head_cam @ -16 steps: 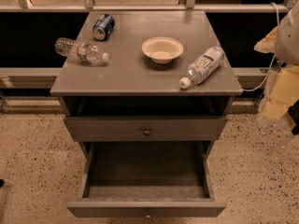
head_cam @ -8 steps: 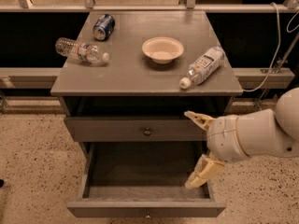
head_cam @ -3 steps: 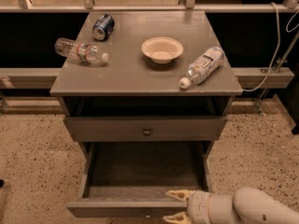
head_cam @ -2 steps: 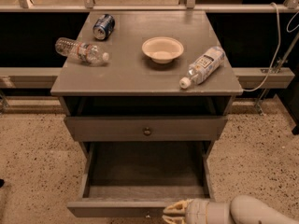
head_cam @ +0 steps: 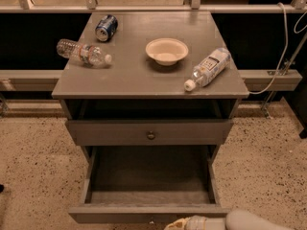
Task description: Close middle drawer
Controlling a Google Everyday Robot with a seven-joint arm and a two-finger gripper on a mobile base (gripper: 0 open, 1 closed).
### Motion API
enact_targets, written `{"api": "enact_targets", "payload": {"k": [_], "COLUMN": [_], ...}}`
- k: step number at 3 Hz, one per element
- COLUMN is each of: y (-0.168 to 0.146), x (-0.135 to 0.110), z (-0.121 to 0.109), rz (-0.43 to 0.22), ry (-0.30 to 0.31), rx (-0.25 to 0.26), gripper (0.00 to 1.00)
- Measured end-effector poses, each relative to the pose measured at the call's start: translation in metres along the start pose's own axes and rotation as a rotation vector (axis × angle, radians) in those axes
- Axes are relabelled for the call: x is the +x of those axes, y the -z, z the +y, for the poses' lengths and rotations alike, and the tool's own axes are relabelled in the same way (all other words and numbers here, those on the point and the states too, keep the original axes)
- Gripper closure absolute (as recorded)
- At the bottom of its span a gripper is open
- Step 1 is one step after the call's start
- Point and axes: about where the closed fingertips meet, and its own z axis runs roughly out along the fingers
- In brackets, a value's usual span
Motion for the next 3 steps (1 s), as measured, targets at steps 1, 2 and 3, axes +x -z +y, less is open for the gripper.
{"api": "enact_targets", "payload": {"k": [1, 2, 3], "y": [-0.023, -0.040, -0.043], "x": [0.020, 0.033, 0.037], "z": [-0.003, -0.025, -0.043], "rz": [0.012, 0.023, 0.018], "ry": [-0.039, -0.061, -0.068], "rx": [-0.003, 0.031, 0.065], "gripper": [1.00, 1.00, 1.00]}}
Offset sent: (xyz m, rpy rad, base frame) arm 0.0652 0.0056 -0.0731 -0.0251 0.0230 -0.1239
